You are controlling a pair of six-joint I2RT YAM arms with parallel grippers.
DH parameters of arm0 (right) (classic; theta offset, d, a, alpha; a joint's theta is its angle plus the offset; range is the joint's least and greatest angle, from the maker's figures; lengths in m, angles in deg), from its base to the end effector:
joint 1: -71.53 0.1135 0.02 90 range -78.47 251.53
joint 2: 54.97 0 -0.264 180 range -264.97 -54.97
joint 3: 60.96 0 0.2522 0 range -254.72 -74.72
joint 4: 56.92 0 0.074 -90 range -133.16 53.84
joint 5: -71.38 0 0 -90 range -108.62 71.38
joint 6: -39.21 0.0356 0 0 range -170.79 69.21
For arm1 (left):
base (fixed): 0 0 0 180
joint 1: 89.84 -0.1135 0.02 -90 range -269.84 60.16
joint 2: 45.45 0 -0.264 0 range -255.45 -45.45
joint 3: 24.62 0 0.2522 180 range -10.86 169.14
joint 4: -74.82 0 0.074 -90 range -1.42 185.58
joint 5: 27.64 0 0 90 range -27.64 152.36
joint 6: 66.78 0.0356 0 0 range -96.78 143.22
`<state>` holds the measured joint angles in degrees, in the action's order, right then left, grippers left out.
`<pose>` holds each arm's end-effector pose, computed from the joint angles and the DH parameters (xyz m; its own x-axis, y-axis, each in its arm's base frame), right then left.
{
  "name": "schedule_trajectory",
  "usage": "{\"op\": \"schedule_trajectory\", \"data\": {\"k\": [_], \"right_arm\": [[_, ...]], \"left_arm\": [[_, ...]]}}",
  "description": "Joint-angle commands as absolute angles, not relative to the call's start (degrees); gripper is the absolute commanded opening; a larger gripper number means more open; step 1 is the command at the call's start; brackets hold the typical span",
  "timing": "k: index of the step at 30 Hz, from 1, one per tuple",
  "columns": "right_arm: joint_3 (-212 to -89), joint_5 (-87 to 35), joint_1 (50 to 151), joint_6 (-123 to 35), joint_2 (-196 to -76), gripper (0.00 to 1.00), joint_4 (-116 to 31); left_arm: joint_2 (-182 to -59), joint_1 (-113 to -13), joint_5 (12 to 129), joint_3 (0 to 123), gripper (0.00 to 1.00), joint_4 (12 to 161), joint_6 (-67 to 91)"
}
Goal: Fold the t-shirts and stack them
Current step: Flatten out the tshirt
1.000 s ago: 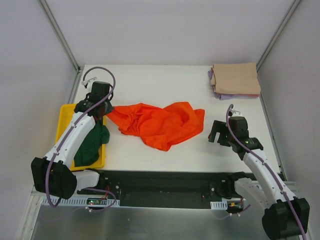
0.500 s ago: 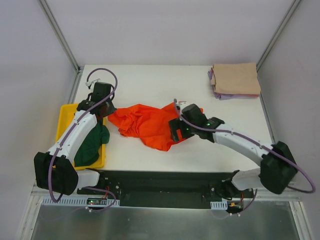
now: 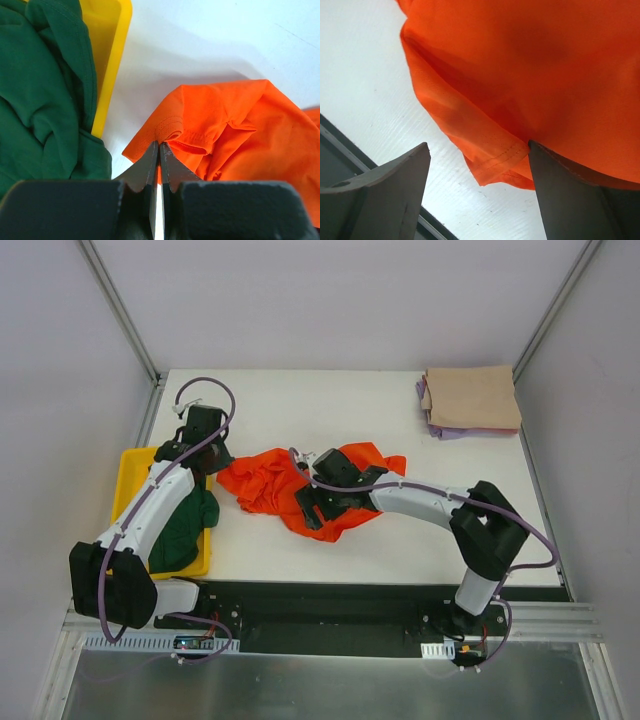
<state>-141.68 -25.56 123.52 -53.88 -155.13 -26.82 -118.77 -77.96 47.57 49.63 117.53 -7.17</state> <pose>0.2277 0.2984 0.2062 -0.4231 -0.6282 -0.6529 -0.8545 0.5164 0.0568 0.2732 -0.0482 0.2982 -0.5689 -0.3802 -0.7293 -0.3188 0.9193 -0.2305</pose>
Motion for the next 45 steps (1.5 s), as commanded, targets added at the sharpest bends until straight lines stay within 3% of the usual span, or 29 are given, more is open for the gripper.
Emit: {"op": "schedule_trajectory", "data": {"k": [1,9,11,13,14,15,18,23,26,31,35,41,45], "right_arm": [[-143.36,-28.46,124.88,-54.13,-155.78,0.8,-27.08],[-144.59,-25.66,126.11,-53.43,-158.42,0.67,-26.29],[-144.77,-24.42,126.2,-52.9,-158.86,0.59,-26.2],[-144.77,-22.93,126.29,-52.55,-159.12,0.42,-26.2],[-144.77,-21.97,126.37,-52.28,-158.95,0.27,-26.2],[-144.86,-21.52,126.46,-52.46,-158.51,0.18,-26.29],[-144.77,-18.98,126.55,-52.46,-154.57,0.01,-25.24],[-144.68,-1.61,125.5,-53.42,-141.48,0.01,-18.31],[-144.68,2.91,120.25,-53.77,-134.54,0.01,-14.96],[-146.87,0.46,106.89,-57.2,-125.21,0.01,-14.16],[-156.51,-1.3,99.84,-61.32,-122.57,0.01,-13.02],[-174.27,-0.24,97.99,-68.01,-120.81,0.01,-6.79],[-182.89,-7.0,97.99,-70.29,-117.47,0.01,-2.48]], "left_arm": [[-119.1,-78.68,48.74,49.26,0.0,116.79,-5.96],[-119.01,-78.68,48.56,49.26,0.0,116.88,-6.05],[-119.01,-78.68,48.47,49.17,0.0,116.79,-6.14],[-118.92,-78.68,48.3,49.08,0.0,116.79,-6.22],[-118.92,-78.77,48.21,49.08,0.0,116.79,-6.22],[-118.92,-78.77,48.21,49.25,0.0,116.79,-6.22],[-118.84,-78.86,47.51,50.04,0.0,116.79,-6.05],[-116.91,-79.12,45.32,53.38,0.0,116.79,-5.7],[-115.85,-79.21,42.77,56.1,0.0,116.53,-5.35],[-116.9,-79.21,42.14,63.47,0.0,115.57,-2.8],[-119.27,-79.21,43.28,75.15,0.0,115.21,0.01],[-114.89,-79.21,46.44,86.25,0.0,114.77,4.67],[-107.25,-79.21,56.08,87.49,0.0,110.83,7.39]]}}
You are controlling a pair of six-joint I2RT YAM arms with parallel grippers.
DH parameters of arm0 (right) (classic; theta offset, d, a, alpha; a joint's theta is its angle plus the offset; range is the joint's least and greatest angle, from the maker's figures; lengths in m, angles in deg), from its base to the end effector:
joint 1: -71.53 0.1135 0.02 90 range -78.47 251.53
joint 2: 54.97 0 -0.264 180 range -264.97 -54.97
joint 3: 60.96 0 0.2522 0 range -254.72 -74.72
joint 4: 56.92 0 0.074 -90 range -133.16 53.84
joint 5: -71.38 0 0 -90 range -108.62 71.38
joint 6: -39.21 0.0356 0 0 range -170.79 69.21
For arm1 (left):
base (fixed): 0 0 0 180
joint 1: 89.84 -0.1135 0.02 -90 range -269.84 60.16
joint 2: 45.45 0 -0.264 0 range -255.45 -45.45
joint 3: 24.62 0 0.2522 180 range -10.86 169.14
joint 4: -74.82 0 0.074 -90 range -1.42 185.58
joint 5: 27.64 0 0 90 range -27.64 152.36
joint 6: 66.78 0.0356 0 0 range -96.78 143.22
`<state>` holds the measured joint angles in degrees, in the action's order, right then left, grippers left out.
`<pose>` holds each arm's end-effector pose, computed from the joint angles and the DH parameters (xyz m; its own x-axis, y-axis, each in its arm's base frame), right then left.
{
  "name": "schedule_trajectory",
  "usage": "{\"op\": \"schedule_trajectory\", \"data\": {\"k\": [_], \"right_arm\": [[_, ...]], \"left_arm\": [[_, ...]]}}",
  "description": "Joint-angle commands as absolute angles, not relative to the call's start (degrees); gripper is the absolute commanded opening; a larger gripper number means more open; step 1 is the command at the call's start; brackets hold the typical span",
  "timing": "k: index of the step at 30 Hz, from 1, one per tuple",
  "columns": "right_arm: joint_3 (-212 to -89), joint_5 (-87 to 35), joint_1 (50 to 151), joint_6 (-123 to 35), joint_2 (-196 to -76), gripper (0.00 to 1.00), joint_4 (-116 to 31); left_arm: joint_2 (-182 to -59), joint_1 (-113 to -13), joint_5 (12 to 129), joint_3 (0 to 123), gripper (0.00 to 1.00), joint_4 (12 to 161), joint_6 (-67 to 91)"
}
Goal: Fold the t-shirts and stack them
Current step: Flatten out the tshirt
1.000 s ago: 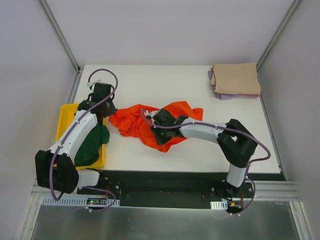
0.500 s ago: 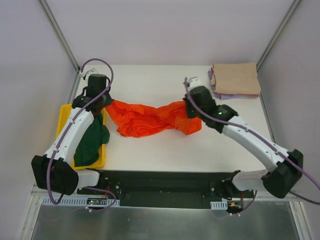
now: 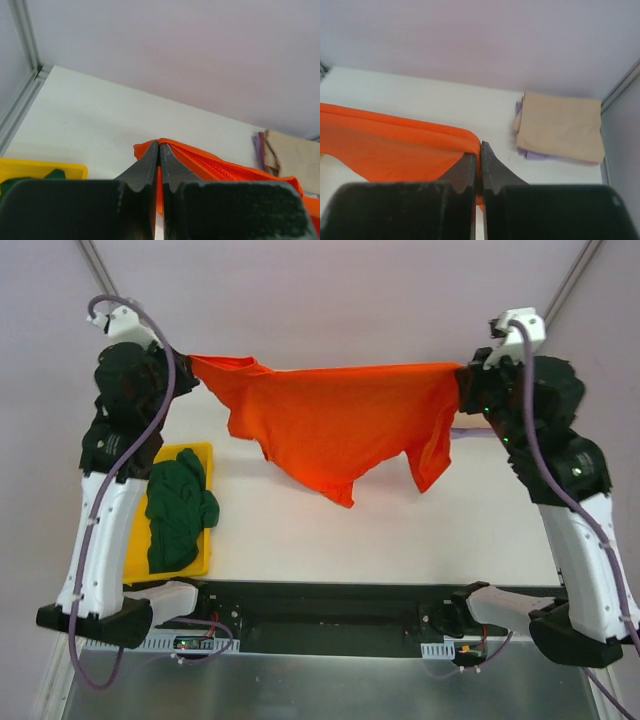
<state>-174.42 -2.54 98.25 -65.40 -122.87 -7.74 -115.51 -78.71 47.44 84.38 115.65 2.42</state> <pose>0.1878 0.0835 0.5313 -0.0079 -0.2753 -0.9613 -0.1934 0.9436 -0.2687 0.2318 -0.0363 0.5166 -0.0068 -0.3484 -0.9373 -0.0732 0.9350 -0.3470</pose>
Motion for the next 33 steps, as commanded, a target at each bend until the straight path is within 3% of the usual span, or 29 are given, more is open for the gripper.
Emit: {"op": "schedule_trajectory", "data": {"k": [1,10,18,27,31,32,33], "right_arm": [[-185.44,-9.98,97.9,-71.17,-116.68,0.01,-0.73],[-202.33,-26.08,97.99,-70.39,-110.26,0.01,7.02],[-198.57,-16.01,97.9,-70.03,-107.88,0.01,5.97],[-171.53,7.99,97.64,-75.22,-113.32,0.04,-9.65],[-153.5,3.48,92.64,-72.07,-120.52,0.06,-20.82],[-149.9,0.74,91.49,-70.58,-123.24,0.08,-24.06],[-146.99,-1.98,90.53,-69.52,-125.61,0.08,-27.31]], "left_arm": [[-105.49,-79.21,59.51,87.92,0.0,109.95,8.44],[-97.92,-79.21,74.38,101.71,0.0,109.85,9.69],[-103.27,-79.21,78.1,107.97,0.0,109.68,10.38],[-118.47,-79.21,69.21,92.35,0.0,103.8,21.09],[-131.36,-79.21,63.7,85.48,0.0,101.41,23.66],[-135.15,-79.21,60.81,84.6,0.11,101.59,23.4],[-139.53,-79.12,60.78,84.5,0.39,102.11,23.39]]}}
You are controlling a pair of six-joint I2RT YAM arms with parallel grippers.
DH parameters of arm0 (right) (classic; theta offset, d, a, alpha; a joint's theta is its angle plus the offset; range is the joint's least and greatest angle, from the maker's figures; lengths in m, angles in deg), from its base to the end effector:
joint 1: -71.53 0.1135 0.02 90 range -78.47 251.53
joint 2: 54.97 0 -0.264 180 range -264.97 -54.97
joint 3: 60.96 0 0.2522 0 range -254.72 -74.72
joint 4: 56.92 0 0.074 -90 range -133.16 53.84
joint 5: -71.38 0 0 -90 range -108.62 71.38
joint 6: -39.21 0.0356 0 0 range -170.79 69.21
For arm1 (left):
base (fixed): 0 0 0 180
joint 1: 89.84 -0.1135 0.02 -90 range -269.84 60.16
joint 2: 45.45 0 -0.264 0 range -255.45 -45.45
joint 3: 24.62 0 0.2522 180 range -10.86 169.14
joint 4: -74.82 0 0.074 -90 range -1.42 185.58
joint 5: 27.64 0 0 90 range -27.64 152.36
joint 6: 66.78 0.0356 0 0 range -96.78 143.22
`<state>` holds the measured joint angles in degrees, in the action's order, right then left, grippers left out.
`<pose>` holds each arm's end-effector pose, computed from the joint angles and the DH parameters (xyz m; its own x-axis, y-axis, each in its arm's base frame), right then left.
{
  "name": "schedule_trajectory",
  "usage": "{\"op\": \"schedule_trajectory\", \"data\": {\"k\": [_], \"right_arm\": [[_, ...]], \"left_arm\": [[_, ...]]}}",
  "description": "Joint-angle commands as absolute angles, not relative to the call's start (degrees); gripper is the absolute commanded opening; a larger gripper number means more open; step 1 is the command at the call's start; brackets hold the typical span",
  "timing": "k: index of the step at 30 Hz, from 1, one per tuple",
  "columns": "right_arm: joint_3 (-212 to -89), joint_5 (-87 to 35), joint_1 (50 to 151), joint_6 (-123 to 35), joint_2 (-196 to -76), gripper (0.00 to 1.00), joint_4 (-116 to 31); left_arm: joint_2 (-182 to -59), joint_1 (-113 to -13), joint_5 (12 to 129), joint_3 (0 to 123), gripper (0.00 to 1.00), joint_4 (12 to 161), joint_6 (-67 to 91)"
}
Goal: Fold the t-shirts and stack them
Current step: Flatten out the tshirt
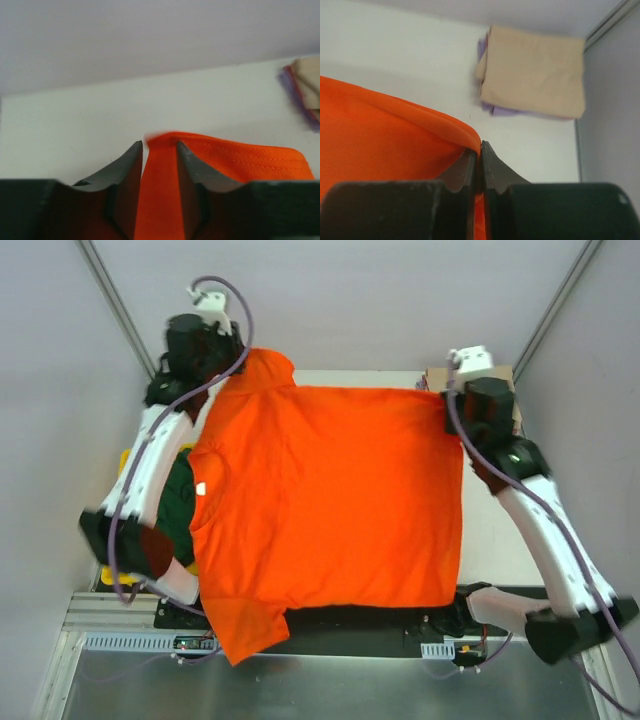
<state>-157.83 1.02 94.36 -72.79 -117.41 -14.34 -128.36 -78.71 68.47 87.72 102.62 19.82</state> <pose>0.2003 0.0713 0.4749 -0.0991 -0.4245 -0.9000 -0.1034 0.9039 -0.4150 0.3097 -0.0648 0.5025 0.0103 -0.0621 -0.9980 0.2975 0.9531 -0.0563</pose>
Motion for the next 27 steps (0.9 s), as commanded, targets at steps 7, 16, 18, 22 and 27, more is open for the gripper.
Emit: {"op": "schedule_trajectory", "data": {"k": [7,16,18,22,27], "right_arm": [[-146.95,-8.43,87.97,-65.73,-146.71,0.72,-32.89],[-148.11,-11.32,88.06,-60.64,-144.28,0.96,-23.84],[-147.5,-11.76,88.14,-57.22,-143.22,0.96,-19.63],[-143.73,-16.41,88.14,-54.39,-142.52,0.96,-15.38],[-139.05,-15.98,87.44,-53.95,-144.61,0.96,-18.55]], "left_arm": [[-155.22,-79.03,57.71,87.49,0.99,107.74,16.72],[-150.49,-79.03,60.69,82.13,0.99,108.18,12.5],[-148.21,-79.03,61.13,79.33,0.99,109.06,10.22],[-143.01,-79.03,66.48,71.16,0.99,109.23,5.83],[-142.83,-78.5,75.36,65.61,0.99,109.41,1.69]]}}
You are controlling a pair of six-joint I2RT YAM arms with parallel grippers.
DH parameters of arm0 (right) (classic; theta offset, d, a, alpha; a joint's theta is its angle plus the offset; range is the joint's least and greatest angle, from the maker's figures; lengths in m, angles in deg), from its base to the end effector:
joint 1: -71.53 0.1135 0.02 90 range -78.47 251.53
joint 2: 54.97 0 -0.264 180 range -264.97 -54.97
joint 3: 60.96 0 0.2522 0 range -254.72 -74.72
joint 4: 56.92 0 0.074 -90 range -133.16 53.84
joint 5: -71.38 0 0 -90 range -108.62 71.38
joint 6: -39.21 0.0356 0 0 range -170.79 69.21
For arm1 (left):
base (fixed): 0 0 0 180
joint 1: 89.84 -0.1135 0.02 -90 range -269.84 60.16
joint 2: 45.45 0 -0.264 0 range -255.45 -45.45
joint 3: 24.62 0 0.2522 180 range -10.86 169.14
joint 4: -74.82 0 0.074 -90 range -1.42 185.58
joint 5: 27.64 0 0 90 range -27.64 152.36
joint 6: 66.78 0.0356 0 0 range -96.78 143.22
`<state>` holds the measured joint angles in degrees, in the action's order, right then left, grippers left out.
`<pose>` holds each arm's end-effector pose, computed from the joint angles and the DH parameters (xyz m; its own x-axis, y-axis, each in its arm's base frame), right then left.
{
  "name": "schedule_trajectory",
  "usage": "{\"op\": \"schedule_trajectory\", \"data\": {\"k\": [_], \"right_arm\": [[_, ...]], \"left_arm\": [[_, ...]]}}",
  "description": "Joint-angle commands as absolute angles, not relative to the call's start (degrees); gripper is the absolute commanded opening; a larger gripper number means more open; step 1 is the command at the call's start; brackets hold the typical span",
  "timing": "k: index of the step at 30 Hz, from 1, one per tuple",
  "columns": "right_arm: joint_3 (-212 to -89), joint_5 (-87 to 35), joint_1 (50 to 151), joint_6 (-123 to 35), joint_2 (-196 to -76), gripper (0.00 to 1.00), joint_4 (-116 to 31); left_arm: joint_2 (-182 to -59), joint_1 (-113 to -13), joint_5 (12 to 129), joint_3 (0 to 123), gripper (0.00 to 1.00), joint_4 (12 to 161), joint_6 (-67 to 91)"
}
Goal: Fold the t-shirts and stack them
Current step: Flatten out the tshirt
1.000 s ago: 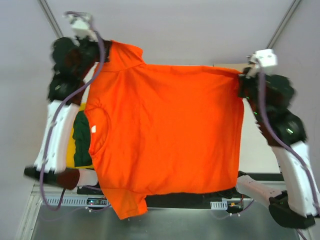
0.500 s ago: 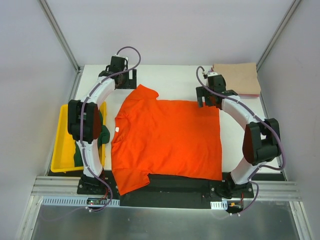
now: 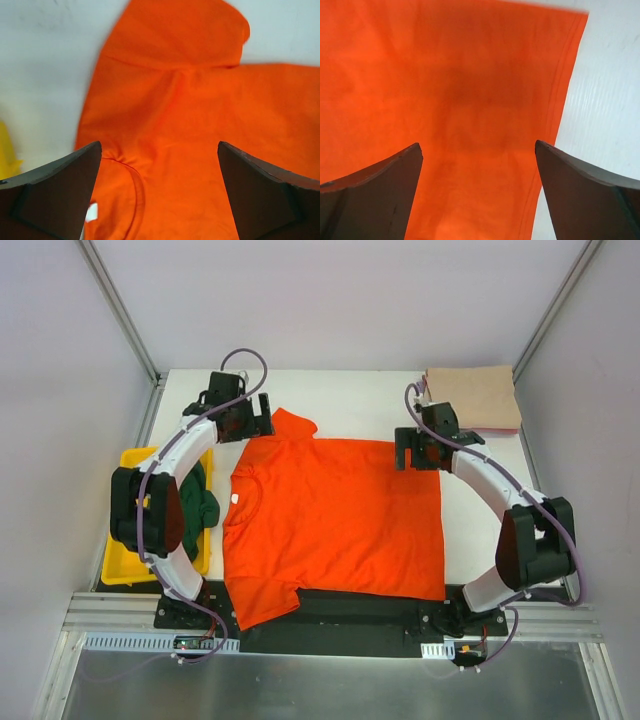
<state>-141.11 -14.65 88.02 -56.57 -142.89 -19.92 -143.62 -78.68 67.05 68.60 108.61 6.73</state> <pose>0.3248 0.0936 0.2661 -0.6481 -0.2966 -0.7014 -0.3028 0.9455 -0.1200 0.3862 -0.0791 0.2845 -0.6612 -0.1579 -0.7334 0.0707 0.9601 -0.2705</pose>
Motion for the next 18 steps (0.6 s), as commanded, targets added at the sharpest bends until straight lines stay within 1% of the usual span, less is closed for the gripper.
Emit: {"op": "schedule_trajectory", "data": {"k": [1,6,10,14,18], "right_arm": [[-139.58,-16.24,87.18,-53.86,-145.75,0.96,-18.46],[-144.41,-20.46,86.47,-54.56,-153.75,0.96,-16.19],[-147.13,-21.78,85.42,-55.36,-159.2,0.96,-14.78],[-152.31,-25.55,83.75,-57.63,-164.21,0.96,-10.74],[-156.62,-28.28,83.05,-60.62,-168.17,0.96,-8.45]], "left_arm": [[-143.44,-78.42,76.85,65.6,0.99,109.24,1.34],[-150.02,-78.33,79.32,68.76,0.99,110.55,-1.65],[-156.52,-78.42,78.54,71.74,0.99,113.09,-2.62],[-163.46,-78.85,75.55,79.03,0.99,118.36,-1.39],[-170.68,-79.56,76.25,85.71,0.99,122.15,-1.22]]}}
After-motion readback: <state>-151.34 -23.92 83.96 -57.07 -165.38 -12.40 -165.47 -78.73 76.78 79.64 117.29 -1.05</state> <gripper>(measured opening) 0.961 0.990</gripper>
